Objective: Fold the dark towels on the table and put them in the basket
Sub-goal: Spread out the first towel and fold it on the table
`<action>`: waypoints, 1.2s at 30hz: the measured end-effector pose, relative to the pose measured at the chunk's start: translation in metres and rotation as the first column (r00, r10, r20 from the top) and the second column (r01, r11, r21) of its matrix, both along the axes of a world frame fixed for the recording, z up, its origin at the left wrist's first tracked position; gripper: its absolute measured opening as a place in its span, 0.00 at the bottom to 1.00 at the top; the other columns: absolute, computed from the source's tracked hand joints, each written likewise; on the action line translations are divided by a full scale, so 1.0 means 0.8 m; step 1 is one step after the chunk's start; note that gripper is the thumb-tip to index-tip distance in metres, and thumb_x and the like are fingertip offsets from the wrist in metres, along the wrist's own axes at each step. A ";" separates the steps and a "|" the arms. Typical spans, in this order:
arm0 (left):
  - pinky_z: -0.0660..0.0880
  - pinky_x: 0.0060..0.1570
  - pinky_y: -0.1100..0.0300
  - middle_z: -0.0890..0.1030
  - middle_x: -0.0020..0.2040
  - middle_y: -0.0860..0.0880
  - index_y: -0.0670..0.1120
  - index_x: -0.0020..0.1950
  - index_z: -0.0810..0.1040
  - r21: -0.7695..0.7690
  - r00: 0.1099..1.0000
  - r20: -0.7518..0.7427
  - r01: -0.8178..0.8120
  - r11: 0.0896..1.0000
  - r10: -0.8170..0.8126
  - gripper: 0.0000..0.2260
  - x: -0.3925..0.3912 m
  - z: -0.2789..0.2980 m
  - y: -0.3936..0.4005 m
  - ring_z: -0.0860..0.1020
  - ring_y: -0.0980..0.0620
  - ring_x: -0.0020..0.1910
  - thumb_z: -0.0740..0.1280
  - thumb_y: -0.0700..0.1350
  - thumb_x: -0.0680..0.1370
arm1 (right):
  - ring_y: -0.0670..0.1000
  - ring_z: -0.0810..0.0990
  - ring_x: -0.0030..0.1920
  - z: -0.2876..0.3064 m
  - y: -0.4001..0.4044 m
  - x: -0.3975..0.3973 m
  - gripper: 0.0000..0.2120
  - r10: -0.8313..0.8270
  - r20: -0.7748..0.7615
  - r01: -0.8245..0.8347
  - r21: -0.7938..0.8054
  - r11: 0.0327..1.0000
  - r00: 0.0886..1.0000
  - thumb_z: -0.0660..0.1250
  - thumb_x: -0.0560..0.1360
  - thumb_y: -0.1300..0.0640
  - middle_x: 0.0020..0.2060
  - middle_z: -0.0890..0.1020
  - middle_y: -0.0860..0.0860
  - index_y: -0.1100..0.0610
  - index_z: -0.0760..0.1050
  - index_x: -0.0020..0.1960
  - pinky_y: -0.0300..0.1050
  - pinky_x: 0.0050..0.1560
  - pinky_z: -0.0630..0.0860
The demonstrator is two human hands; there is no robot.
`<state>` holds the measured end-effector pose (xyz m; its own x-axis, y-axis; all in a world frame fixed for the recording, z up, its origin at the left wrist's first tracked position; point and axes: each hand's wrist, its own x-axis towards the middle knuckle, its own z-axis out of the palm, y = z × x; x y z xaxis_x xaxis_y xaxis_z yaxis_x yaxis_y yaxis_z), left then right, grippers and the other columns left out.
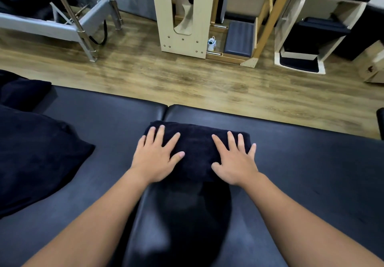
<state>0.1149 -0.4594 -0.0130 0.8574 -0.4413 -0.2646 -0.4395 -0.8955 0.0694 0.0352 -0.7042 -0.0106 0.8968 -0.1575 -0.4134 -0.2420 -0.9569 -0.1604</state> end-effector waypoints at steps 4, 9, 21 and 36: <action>0.58 0.73 0.35 0.42 0.83 0.43 0.63 0.81 0.41 -0.001 0.911 -0.275 -0.319 0.948 0.306 0.38 0.025 -0.001 0.002 0.50 0.36 0.80 0.44 0.76 0.75 | 0.58 0.35 0.80 -0.004 -0.010 -0.012 0.41 -0.170 -0.004 0.170 -0.020 0.985 0.985 0.49 0.77 0.29 0.81 0.38 0.56 0.47 0.39 0.82 0.71 0.74 0.41; 0.68 0.66 0.43 0.65 0.78 0.42 0.60 0.82 0.51 0.010 0.868 -0.326 -0.394 0.919 0.375 0.31 0.050 0.022 -0.006 0.68 0.37 0.72 0.50 0.68 0.80 | 0.58 0.55 0.80 0.000 -0.016 -0.024 0.33 -0.469 -0.005 0.464 0.154 0.872 0.883 0.50 0.83 0.37 0.81 0.51 0.59 0.48 0.45 0.82 0.61 0.72 0.63; 0.68 0.71 0.50 0.70 0.76 0.50 0.59 0.82 0.55 -0.258 0.729 -0.562 -0.604 0.754 0.392 0.41 0.030 0.019 -0.008 0.68 0.44 0.74 0.71 0.62 0.73 | 0.62 0.60 0.74 0.018 0.010 -0.056 0.39 -0.466 0.019 0.466 0.009 0.885 0.884 0.57 0.76 0.31 0.80 0.51 0.57 0.48 0.53 0.79 0.58 0.63 0.72; 0.70 0.70 0.53 0.72 0.74 0.53 0.56 0.83 0.50 -0.374 0.747 -0.663 -0.395 0.839 0.056 0.51 -0.112 0.014 -0.271 0.71 0.50 0.71 0.78 0.59 0.69 | 0.60 0.62 0.64 0.026 -0.200 -0.221 0.36 -0.595 0.173 0.619 -0.167 0.768 0.785 0.57 0.77 0.34 0.71 0.62 0.54 0.46 0.53 0.80 0.52 0.53 0.75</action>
<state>0.0255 -0.6762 -0.0015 0.6727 -0.4654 -0.5752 0.0628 -0.7387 0.6711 -0.1419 -0.8643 0.0101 0.6202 -0.7530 -0.2197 -0.7767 -0.6288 -0.0373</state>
